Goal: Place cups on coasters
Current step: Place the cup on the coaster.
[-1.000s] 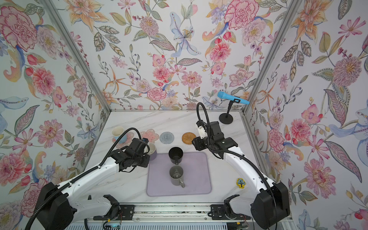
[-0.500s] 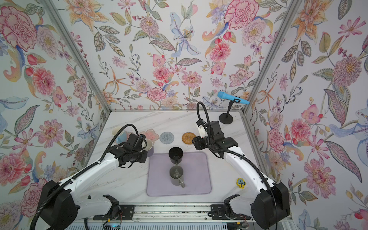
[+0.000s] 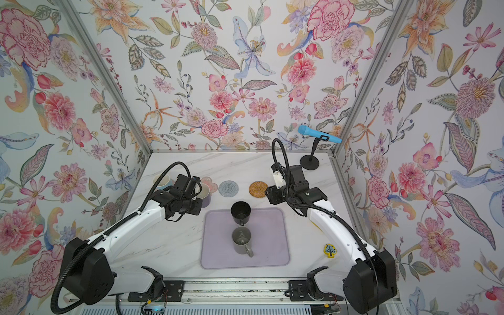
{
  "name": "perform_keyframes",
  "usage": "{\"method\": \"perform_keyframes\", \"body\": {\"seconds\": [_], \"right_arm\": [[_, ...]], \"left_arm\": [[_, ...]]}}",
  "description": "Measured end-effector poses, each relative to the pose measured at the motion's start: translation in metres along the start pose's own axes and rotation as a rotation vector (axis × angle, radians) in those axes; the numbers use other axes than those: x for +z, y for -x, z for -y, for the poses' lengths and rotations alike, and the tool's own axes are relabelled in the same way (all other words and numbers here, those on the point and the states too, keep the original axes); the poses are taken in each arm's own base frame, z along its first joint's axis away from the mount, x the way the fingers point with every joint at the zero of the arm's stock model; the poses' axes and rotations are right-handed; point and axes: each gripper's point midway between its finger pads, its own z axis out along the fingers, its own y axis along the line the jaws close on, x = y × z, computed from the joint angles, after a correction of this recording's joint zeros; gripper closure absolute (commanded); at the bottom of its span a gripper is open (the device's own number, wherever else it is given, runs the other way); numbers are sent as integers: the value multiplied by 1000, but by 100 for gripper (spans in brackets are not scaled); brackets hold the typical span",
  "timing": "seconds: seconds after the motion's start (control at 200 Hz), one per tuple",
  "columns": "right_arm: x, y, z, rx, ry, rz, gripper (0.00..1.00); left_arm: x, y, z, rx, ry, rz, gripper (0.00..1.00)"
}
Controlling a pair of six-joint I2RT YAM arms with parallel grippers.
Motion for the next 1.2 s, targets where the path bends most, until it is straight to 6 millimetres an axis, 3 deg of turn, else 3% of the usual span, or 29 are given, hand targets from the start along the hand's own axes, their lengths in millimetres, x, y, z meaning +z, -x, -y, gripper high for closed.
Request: {"method": "perform_keyframes", "body": {"seconds": [0.696, 0.946, 1.201], "right_arm": [[-1, 1, 6, 17, -13, 4, 42], [-6, 17, 5, 15, -11, 36, 42], [2, 26, 6, 19, -10, 31, 42]], "left_arm": [[12, 18, -13, 21, 17, -15, 100], [13, 22, -20, -1, 16, -2, 100], [16, 31, -27, -8, 20, 17, 100]]}}
